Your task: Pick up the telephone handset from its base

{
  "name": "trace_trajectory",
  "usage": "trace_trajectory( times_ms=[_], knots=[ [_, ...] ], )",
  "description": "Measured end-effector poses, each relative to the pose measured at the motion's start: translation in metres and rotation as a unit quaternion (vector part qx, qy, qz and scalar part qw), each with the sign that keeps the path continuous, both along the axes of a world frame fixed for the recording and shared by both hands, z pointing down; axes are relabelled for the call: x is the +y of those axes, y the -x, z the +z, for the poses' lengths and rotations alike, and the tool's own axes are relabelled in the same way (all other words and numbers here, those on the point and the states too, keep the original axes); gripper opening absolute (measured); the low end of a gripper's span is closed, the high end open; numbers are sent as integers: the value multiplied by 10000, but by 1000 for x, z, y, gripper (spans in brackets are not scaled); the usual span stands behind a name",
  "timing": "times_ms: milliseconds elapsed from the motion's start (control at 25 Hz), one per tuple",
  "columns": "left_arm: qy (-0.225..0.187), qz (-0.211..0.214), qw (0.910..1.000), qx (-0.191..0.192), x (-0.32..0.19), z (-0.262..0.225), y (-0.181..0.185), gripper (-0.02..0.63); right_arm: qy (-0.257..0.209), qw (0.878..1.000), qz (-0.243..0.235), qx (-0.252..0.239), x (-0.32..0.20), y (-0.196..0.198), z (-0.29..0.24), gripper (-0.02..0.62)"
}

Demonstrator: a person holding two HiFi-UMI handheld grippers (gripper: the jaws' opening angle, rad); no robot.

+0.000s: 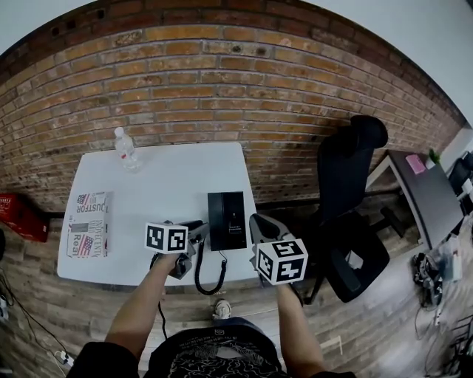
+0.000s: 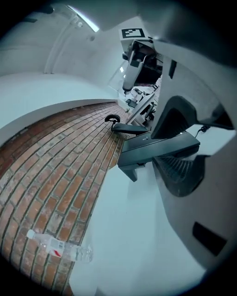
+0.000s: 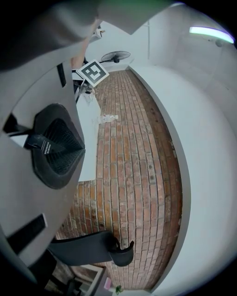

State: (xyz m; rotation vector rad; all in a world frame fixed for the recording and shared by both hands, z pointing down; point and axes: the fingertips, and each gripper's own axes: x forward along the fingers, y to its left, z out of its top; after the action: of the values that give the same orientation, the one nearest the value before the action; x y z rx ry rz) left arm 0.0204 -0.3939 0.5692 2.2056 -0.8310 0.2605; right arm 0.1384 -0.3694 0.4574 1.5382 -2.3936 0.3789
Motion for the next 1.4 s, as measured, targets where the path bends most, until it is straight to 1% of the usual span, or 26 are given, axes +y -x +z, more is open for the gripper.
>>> trace_trajectory(
  times_ms=[120, 200, 360, 520, 680, 840, 1080, 1320, 1400],
  knots=[
    [210, 59, 9994, 278, -8, 8, -2, 123, 51, 10000, -42, 16, -9, -4, 6, 0],
    [298, 159, 9985, 427, -11, 12, -3, 129, 73, 9999, -78, 30, -14, -6, 10, 0],
    [449, 418, 9968, 518, -13, 23, -7, 139, 98, 9998, -170, 70, -24, -8, 14, 0],
    [631, 473, 9936, 813, -16, 30, -10, 155, 151, 9995, -272, 99, -33, -8, 21, 0],
    [715, 589, 9910, 965, -18, 33, -17, 172, 214, 9990, -369, 114, -42, -8, 28, 0],
    [807, 529, 9891, 1113, -23, 35, -21, 172, 286, 9982, -504, 131, -52, -5, 34, 0],
    [893, 688, 9841, 1373, -25, 31, -30, 170, 347, 9975, -604, 130, -62, -7, 41, 0],
    [965, 736, 9832, 1361, -29, 33, -34, 140, 347, 9974, -618, 102, -72, -14, 44, 0],
    [1033, 700, 9823, 1395, -30, 35, -33, 105, 353, 9973, -637, 95, -74, -14, 45, -1]
  ],
)
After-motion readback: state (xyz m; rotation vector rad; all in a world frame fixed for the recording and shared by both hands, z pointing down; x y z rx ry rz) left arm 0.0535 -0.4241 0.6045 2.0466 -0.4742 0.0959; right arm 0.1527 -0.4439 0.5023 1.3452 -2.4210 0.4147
